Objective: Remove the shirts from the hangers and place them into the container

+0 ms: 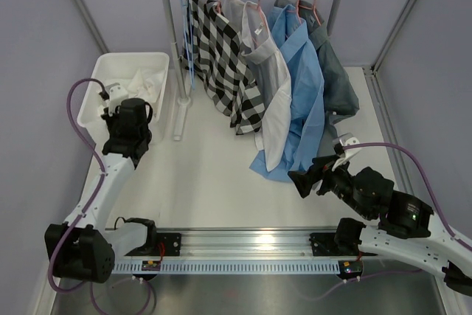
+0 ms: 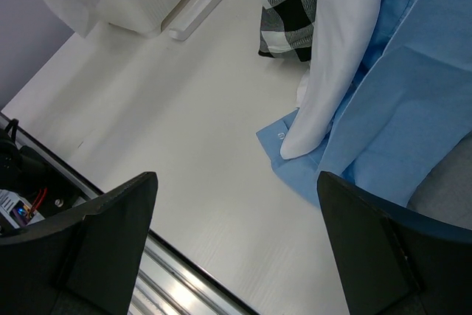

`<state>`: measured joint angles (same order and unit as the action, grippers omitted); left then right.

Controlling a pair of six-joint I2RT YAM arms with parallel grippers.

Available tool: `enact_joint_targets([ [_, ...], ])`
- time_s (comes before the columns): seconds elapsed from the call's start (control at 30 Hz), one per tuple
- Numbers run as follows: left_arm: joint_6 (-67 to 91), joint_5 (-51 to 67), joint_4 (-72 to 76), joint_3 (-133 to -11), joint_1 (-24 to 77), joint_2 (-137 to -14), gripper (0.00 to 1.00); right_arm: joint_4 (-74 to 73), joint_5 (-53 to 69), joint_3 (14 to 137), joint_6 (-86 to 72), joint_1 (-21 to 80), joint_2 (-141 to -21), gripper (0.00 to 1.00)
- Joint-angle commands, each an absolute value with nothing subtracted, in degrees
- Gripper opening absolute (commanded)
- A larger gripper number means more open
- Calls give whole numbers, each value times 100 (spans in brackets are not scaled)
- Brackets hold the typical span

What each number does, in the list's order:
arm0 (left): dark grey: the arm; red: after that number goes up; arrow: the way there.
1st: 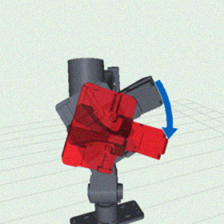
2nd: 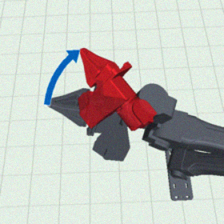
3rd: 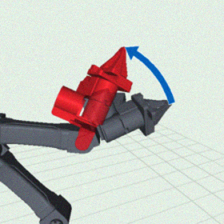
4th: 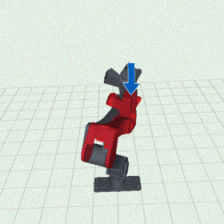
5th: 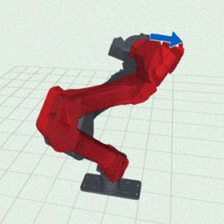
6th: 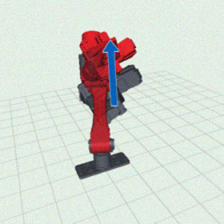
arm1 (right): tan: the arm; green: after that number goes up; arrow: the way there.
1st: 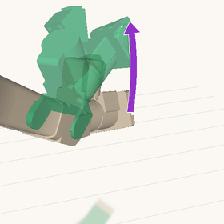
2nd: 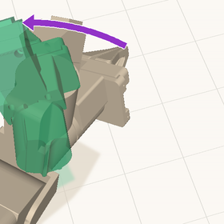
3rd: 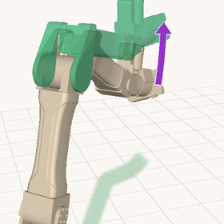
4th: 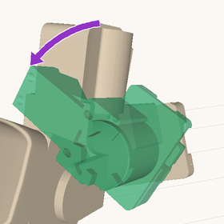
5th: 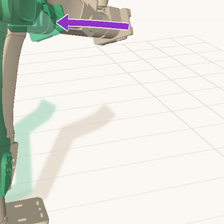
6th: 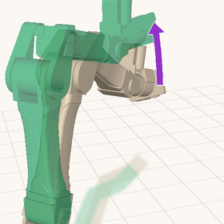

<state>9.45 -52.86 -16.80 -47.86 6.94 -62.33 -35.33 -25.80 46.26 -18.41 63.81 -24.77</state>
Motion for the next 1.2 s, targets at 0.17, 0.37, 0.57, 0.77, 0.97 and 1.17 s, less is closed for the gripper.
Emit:
enact_joint_targets([
  [0.17, -1052, -5213, -573, -6801, 668, -7232, 0, -3419, -2575, 4623, -1863, 6416, -2593, 99],
  [0.37, -1240, -4580, -70, -7865, 563, -8506, 0, -3533, -2716, 4641, -1898, 6407, -2637, 99],
  [0.57, -828, -3842, -26, -8348, 379, -9683, 0, -3533, -2874, 4641, -1855, 6416, -2645, 100],
  [0.77, 156, -3296, -895, -8912, -157, -10757, 0, -3568, -3111, 4658, -1846, 6416, -2733, 100],
  [0.97, 448, -3129, -941, -8859, -272, -10609, 27, -3542, -3269, 4693, -1767, 6416, -2830, 99],
  [1.17, 790, -2936, -1054, -9009, -272, -9687, 68, -3525, -3270, 4729, -1731, 6416, -2962, 99],
])
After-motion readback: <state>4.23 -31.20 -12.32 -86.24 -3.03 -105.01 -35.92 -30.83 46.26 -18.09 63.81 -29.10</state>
